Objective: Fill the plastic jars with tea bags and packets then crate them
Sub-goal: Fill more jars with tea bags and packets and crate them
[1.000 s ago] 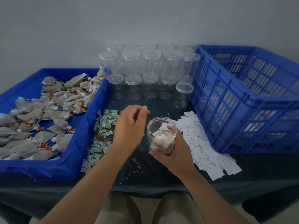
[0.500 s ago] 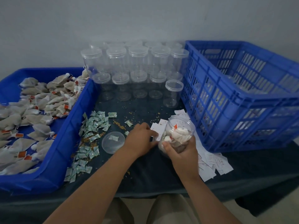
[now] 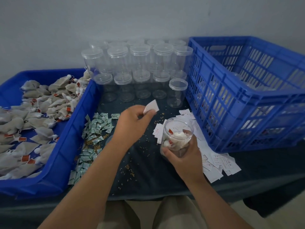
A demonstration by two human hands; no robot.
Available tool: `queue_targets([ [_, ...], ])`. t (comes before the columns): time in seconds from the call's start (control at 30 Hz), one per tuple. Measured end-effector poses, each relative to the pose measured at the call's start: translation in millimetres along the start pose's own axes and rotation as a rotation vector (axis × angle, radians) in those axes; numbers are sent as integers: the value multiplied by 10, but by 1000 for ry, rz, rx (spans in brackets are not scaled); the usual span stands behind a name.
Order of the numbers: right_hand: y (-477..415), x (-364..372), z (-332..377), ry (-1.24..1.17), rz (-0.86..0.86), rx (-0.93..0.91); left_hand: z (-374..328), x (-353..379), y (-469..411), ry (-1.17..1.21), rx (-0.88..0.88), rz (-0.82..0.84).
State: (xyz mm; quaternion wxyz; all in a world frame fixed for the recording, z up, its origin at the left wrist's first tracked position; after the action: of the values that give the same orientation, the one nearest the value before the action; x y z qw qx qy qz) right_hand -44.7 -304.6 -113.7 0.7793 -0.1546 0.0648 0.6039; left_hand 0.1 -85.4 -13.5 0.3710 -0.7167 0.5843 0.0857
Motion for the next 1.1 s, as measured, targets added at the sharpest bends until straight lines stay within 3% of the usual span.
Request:
queue_targets([
  [0.1, 24, 44, 16, 42, 74, -23, -335, -36, 3, 222, 19, 203],
  [0.17, 46, 56, 41, 53, 108, -54, -433, 47, 29, 80, 51, 368],
  [0.23, 73, 65, 94, 49, 131, -90, -504, 102, 37, -148, 130, 425],
  [0.3, 83, 73, 106, 54, 148, -104, -500, 130, 59, -221, 137, 426],
  [0.37, 76, 75, 83, 60, 149, -104, -472, 111, 89, -85, 70, 420],
  [0.47, 61, 66, 46, 50, 120, -98, -242, -75, 85, 99, -54, 238],
  [0.53, 57, 69, 29, 36, 110, -86, 72, -220, 112, -210, -96, 226],
  [0.6, 60, 76, 25, 24, 112, -72, 467, -226, 261, -628, -172, 444],
  [0.67, 58, 83, 30, 20, 119, -70, 774, -210, 408, -762, -255, 558],
  [0.93, 96, 88, 75, 31, 150, -101, 1011, -222, 506, -866, -313, 485],
  [1.1, 122, 93, 136, 47, 180, -140, 949, -179, 527, -580, -276, 348],
])
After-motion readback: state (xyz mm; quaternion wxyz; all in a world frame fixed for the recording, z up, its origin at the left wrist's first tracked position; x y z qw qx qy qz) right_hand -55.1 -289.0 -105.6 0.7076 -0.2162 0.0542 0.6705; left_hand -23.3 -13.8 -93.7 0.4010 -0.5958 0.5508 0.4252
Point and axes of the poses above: each hand's wrist, its own y-axis away from the middle knuckle, its own x-axis out of the palm, z = x × y, the point moved 7 cm from there along -y, towards the middle knuckle, and after that the axes turned 9 degrees about x, right-handed, at the moved point
